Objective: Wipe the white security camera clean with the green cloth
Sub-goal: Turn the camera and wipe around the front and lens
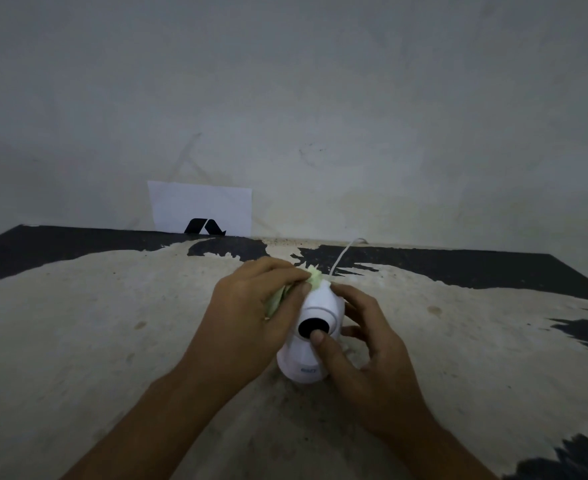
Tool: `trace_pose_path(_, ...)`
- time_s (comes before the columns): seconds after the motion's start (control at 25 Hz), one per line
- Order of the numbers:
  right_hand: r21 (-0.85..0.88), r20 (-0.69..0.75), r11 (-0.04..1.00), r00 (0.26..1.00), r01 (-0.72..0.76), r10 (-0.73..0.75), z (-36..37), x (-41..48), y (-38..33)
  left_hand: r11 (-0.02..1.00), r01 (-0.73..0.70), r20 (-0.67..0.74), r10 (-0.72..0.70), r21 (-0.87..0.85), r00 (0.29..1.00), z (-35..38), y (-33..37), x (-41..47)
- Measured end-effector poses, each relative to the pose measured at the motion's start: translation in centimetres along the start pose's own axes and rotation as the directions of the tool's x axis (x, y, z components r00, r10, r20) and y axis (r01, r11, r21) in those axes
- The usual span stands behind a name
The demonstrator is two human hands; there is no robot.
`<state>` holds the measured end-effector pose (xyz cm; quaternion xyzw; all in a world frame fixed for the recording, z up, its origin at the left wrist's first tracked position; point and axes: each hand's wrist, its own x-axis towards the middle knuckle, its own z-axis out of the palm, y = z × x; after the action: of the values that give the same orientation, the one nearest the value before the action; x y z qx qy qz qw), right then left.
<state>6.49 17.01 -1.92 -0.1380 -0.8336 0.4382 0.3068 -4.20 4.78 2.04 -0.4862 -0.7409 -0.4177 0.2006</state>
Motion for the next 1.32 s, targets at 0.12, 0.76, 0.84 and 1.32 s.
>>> trace_pose_path(0.12, -0.007, -0.026, 0.999, 0.999, 0.045, -0.045, 0.2, -0.2, 0.0, 0.996, 0.082, 0.017, -0.082, 0.033, 0.996, -0.3, -0.8, 0.2)
trace_pose_path(0.76, 0.007, -0.053, 0.994, 0.993, 0.11, -0.109, 0.0, 0.0, 0.8, 0.951, 0.306, -0.052, -0.304, 0.048, 0.951, -1.3, -0.4, 0.8)
trace_pose_path(0.84, -0.008, -0.044, 0.991, 0.99, 0.134, -0.134, -0.1, 0.1, 1.1, 0.966, 0.252, 0.022, -0.251, -0.053, 0.968, -1.4, -0.2, 0.9)
trace_pose_path(1.32, 0.095, -0.004, 0.975, 0.979, 0.202, -0.203, -1.0, 0.7, 2.7, 0.962, 0.25, 0.157, -0.232, -0.111, 0.96, -1.7, -0.7, 1.9)
